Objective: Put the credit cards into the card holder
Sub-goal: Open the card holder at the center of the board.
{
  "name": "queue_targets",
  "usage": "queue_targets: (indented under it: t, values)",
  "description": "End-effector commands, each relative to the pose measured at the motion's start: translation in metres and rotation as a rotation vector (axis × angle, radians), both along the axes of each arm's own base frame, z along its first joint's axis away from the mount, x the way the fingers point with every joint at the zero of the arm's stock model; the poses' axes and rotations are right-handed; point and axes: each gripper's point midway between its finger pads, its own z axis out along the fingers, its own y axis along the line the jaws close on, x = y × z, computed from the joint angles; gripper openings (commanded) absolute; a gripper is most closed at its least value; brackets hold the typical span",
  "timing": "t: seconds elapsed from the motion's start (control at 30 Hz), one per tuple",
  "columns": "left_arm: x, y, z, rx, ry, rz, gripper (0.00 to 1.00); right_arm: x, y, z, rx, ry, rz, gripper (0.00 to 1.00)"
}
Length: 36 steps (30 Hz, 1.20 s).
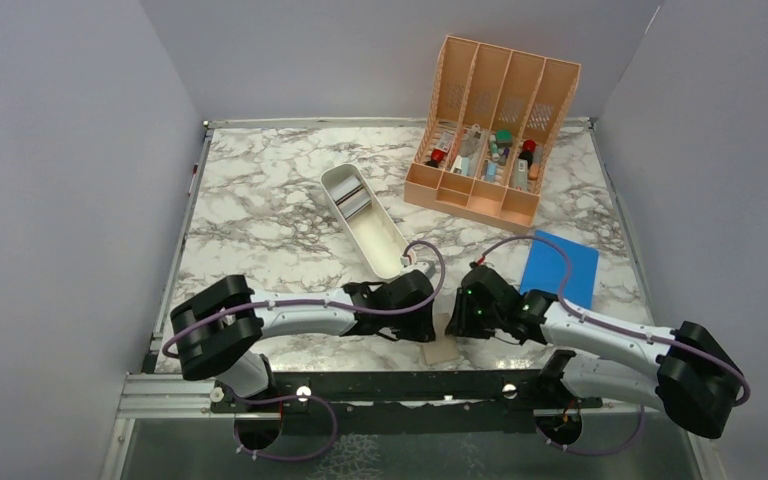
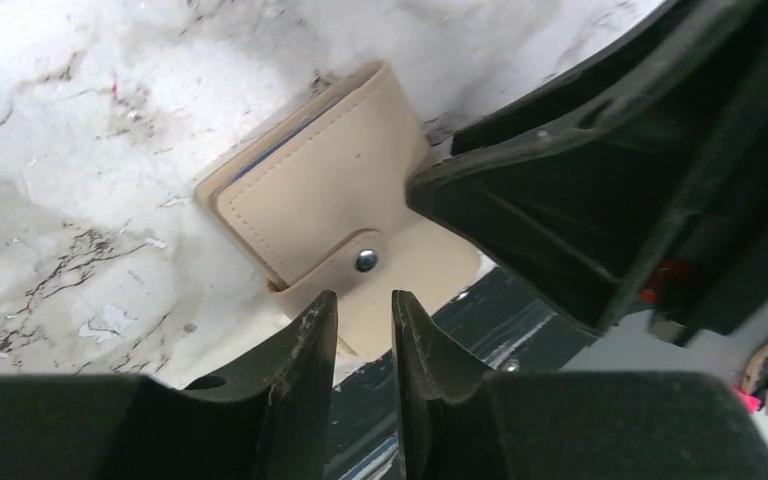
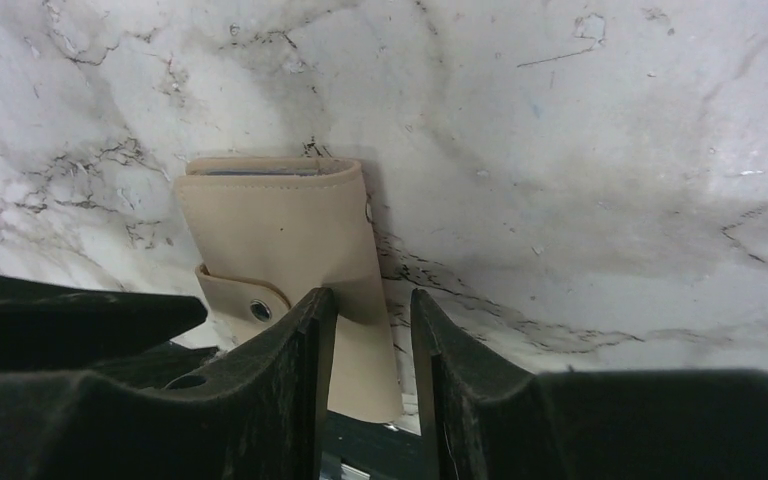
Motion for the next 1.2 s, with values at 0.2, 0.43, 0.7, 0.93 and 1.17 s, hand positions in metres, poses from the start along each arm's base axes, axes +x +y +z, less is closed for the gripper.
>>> queue_targets:
  t: [0.2, 0.43, 0.7, 0.93, 1.17]
  values:
    - [-0.003, 0.02, -0.032, 0.104, 0.02, 0.052, 0.29, -0.017, 0.032, 0.0, 0.288, 0.062, 0.067, 0.29]
    - [-0.006, 0.012, -0.016, 0.055, 0.014, 0.036, 0.39, -0.015, 0.049, 0.05, 0.48, -0.013, 0.087, 0.01]
    - [-0.007, 0.007, -0.004, 0.025, -0.003, 0.015, 0.52, -0.021, 0.057, 0.089, 0.599, -0.03, 0.099, 0.01]
    - [-0.003, 0.01, -0.021, 0.085, 0.001, 0.025, 0.42, -0.023, 0.057, 0.087, 0.618, -0.015, 0.092, 0.01]
    - [-0.001, 0.018, -0.028, 0.131, -0.007, 0.045, 0.12, -0.024, 0.055, 0.083, 0.611, -0.007, 0.081, 0.01]
